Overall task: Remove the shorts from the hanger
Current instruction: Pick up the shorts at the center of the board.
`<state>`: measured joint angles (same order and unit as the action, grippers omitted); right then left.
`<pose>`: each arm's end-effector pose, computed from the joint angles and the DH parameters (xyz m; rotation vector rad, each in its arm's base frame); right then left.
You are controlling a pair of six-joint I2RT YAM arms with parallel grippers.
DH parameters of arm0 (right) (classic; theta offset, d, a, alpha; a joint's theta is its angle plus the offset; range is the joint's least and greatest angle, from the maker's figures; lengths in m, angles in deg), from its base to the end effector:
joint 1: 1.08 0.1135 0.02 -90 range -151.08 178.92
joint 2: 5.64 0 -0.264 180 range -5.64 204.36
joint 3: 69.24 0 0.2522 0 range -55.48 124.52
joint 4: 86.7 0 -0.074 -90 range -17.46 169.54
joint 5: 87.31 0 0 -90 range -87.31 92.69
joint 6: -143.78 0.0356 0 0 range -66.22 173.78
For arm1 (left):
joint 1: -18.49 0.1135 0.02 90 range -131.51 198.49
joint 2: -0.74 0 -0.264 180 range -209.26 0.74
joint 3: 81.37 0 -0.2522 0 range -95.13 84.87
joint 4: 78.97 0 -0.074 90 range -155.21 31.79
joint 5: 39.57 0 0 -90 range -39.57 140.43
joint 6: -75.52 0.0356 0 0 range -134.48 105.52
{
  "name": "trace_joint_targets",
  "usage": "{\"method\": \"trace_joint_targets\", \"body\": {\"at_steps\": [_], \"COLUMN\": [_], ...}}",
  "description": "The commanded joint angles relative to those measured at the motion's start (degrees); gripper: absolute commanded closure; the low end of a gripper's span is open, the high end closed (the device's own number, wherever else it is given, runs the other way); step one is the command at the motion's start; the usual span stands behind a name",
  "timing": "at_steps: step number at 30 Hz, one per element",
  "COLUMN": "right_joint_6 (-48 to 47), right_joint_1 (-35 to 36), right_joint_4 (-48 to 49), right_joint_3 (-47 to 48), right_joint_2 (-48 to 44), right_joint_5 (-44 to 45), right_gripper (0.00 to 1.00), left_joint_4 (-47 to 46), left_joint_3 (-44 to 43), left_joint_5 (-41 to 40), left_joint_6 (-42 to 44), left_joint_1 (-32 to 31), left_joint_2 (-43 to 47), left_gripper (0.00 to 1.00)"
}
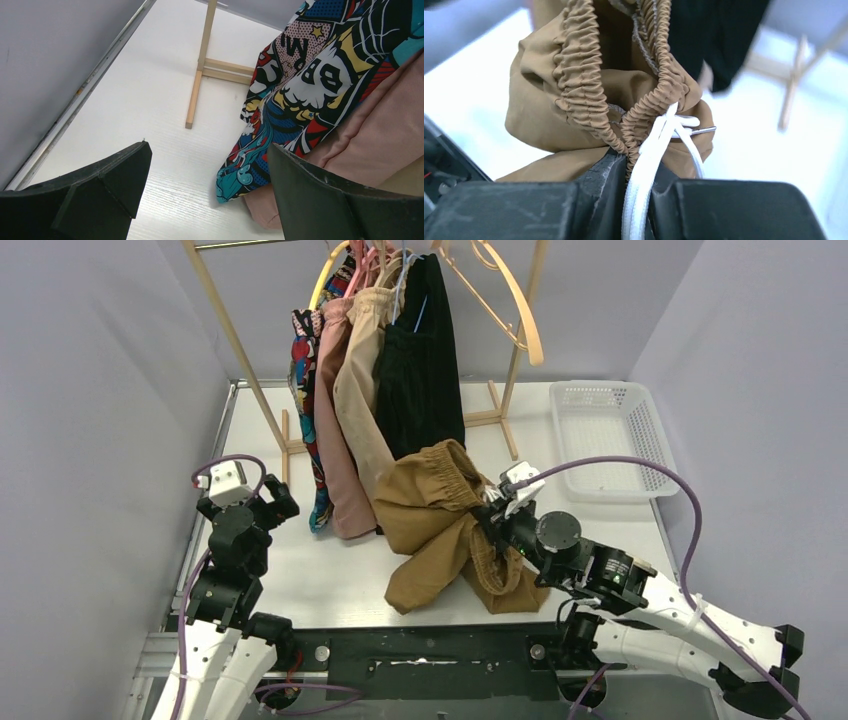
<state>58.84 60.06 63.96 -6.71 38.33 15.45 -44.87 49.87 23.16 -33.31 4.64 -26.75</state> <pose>0.0918 0.1502 0.3567 -0.6958 1.6591 0.6418 0.1241 -0.0138 0.3034 -0.4114 1.7210 0.0144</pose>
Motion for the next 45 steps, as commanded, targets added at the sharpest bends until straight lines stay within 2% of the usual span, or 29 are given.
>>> {"method": "trace_joint_targets", "body": {"at_steps": [1, 4, 7, 11, 13, 14, 15, 16, 17, 23, 26, 32, 36, 37, 40, 45], "right_joint_6": [31.32, 46.62, 47.62, 46.28, 45.58, 45.29, 45.38, 46.06, 46.58, 48.68, 48.28, 53.40, 52.78, 53.18, 53.02, 52.07], "right_joint_1": [-0.56, -1.40, -3.35, -10.61, -13.30, -13.78, -13.85, -13.89, -13.95, -14.21, -14.21, -13.95, -13.62, -13.41, -12.04, -11.51], "right_joint_4": [-18.94, -24.72, -22.22, -20.24, -18.68, -17.95, -17.80, -18.28, -18.56, -19.37, -16.67, -22.22, -20.64, -20.28, -16.03, -14.16], "right_joint_3": [-4.54, -6.83, -9.27, -8.96, -8.59, -8.41, -8.02, -7.55, -7.21, -6.17, -7.40, -7.01, -7.27, -7.07, -7.86, -8.87], "right_joint_2": [-0.24, 1.62, 6.27, 16.73, 20.32, 21.54, 22.40, 23.06, 23.43, 25.28, 27.13, 37.32, 44.68, 47.76, 50.51, 43.33], "right_joint_5": [20.50, 21.19, 18.33, 11.28, 7.30, 5.88, 5.31, 5.32, 5.40, 5.42, 3.09, 9.80, 9.40, 9.32, 8.34, 11.03], "right_gripper": [1.00, 0.97, 0.89, 0.89, 0.81, 0.69, 0.47, 0.14, 0.01, 0.02, 0.02, 0.02, 0.01, 0.06, 0.31, 0.79], "left_joint_4": [-3.30, -3.83, -4.16, -3.68, -3.63, -3.58, -3.62, -3.56, -3.51, -3.87, -3.98, -3.90, -3.91, -3.86, -3.75, -3.99], "left_joint_3": [-0.19, -0.15, -0.20, -0.24, -0.24, -0.27, -0.20, -0.24, -0.24, -0.15, -0.04, -0.08, -0.13, -0.15, -0.01, -0.02], "left_joint_5": [0.61, 1.11, 1.73, 2.07, 2.01, 1.88, 1.86, 1.79, 1.79, 2.01, 2.13, 2.15, 2.23, 2.23, 2.16, 2.55], "left_joint_6": [0.64, 0.71, 0.72, 0.64, 0.64, 0.60, 0.59, 0.51, 0.59, 0.55, 0.55, 0.55, 0.57, 0.57, 0.55, 0.55], "left_joint_1": [0.48, 0.56, 1.09, 1.28, 1.33, 1.36, 1.39, 1.41, 1.45, 1.58, 1.63, 1.72, 1.93, 1.94, 2.03, 1.98], "left_joint_2": [0.46, 0.18, -0.44, -0.71, -0.65, -0.64, -0.64, -0.56, -0.52, -0.51, -0.63, -0.47, -0.34, -0.29, -0.24, -0.47], "left_gripper": [0.13, 0.13, 0.13, 0.13, 0.13, 0.13, 0.13, 0.13, 0.13, 0.13, 0.13, 0.13, 0.13, 0.13, 0.13, 0.13]}}
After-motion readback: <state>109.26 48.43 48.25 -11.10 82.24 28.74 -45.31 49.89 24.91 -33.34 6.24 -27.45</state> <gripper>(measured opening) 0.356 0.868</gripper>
